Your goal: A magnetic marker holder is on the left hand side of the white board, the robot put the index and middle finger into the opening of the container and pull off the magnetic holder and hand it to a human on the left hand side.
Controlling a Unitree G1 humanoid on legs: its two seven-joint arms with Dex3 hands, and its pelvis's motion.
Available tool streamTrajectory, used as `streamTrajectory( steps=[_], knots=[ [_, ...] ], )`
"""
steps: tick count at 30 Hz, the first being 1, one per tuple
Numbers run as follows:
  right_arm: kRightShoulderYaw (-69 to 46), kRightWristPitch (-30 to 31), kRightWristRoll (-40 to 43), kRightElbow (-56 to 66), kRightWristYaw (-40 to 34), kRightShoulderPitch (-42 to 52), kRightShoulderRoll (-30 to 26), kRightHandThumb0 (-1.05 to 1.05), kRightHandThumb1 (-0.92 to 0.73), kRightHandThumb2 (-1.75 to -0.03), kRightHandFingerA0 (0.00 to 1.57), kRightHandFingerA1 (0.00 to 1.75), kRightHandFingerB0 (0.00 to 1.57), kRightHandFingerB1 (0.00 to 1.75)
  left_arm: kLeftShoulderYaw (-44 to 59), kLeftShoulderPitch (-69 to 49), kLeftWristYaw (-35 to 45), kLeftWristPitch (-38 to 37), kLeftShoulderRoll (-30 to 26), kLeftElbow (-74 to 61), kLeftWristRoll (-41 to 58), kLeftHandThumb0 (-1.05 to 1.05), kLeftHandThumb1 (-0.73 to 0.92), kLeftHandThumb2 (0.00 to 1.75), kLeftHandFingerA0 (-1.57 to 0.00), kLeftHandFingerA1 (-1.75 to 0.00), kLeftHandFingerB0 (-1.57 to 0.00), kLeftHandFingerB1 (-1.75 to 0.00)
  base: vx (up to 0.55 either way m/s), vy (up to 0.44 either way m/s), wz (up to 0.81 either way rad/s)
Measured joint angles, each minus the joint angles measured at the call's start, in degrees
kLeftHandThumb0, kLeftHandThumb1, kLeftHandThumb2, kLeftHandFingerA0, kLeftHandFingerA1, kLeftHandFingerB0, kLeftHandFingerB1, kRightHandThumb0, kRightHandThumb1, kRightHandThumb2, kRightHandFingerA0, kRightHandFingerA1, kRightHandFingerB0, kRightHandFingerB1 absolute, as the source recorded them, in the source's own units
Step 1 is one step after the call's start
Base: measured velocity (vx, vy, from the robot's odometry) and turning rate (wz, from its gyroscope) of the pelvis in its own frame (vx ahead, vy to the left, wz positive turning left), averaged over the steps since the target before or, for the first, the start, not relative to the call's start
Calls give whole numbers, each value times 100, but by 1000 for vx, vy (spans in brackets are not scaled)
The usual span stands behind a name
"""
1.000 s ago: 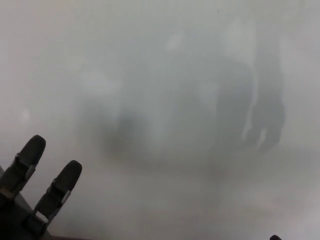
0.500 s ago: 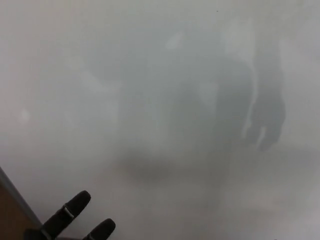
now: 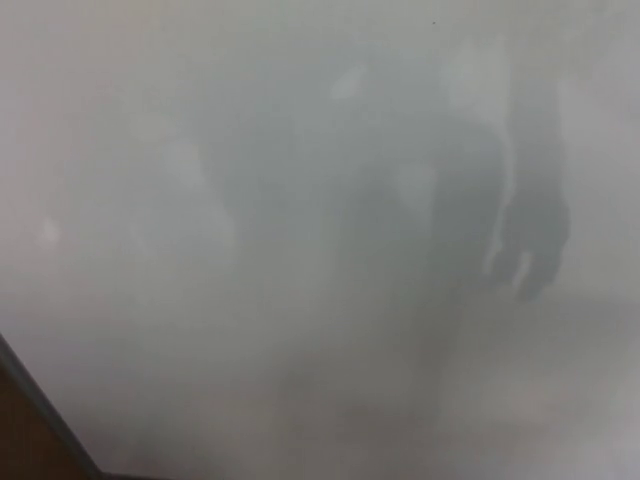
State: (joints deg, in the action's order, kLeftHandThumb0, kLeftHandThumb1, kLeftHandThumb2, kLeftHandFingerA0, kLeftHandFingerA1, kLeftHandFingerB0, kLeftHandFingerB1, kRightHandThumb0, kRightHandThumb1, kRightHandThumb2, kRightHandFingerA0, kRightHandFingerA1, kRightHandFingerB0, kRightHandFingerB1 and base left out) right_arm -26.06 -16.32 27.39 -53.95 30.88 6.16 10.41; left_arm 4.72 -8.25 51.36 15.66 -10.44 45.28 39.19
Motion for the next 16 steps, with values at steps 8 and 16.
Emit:
streamTrajectory(
  steps=[8, 16],
  knots=[
    [39, 12, -7, -64, 53, 53, -17, -66, -80, -64, 42, 50, 33, 38, 33, 80, -511, -816, 127, 873, -448, -58, 65, 60, -29, -44, -23, -30, 0, 0, 0],
    [83, 12, -27, -88, 82, 136, -110, -68, -79, -64, 45, 51, 35, 38, 79, 156, -815, -1484, 185, 1331, -812, -61, 53, 80, -27, -52, -21, -42, 0, 0, 0]
  ],
)
